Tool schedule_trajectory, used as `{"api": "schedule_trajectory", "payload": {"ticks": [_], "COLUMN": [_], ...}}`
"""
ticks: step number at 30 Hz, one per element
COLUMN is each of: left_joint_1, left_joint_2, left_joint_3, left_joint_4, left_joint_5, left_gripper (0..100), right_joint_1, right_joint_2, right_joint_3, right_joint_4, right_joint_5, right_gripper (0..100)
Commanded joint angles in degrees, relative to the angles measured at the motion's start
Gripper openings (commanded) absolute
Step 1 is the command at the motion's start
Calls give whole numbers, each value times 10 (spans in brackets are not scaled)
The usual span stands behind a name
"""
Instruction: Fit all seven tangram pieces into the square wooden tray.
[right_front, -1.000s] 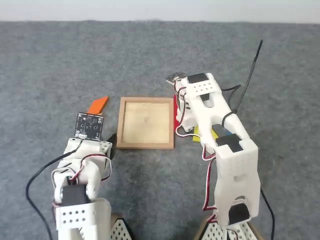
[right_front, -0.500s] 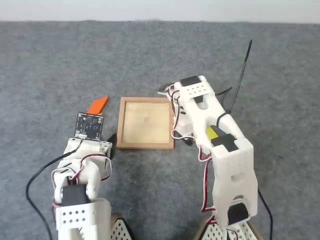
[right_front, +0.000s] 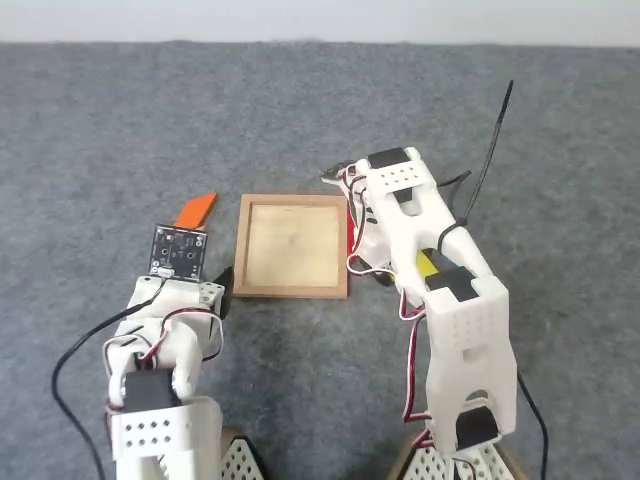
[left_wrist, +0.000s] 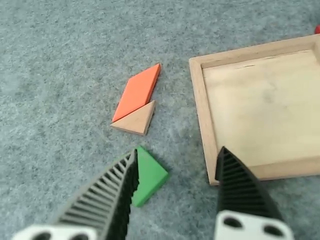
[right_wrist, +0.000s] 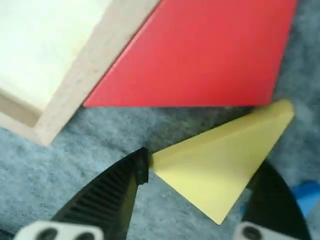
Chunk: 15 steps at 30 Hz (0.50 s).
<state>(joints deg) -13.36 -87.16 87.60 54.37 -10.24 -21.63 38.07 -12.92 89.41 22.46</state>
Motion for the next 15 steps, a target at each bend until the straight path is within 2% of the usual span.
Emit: {"api": "schedule_trajectory", "payload": {"ticks": [1, 13, 15], "left_joint_1": [-1, -2, -2], "left_joint_2": [-5, -5, -5], "left_joint_3": [-5, -5, -5], "left_joint_4": [-11, -11, -11], "left_joint_5": [8, 8, 8], "left_gripper": [242, 242, 242], "right_joint_1": [0, 0, 0], "right_joint_2": [13, 13, 13], "right_joint_3": [-1, -1, -1], "right_joint_4": [12, 10, 9], "right_joint_5": [10, 11, 11], "right_gripper": [271, 268, 240]}}
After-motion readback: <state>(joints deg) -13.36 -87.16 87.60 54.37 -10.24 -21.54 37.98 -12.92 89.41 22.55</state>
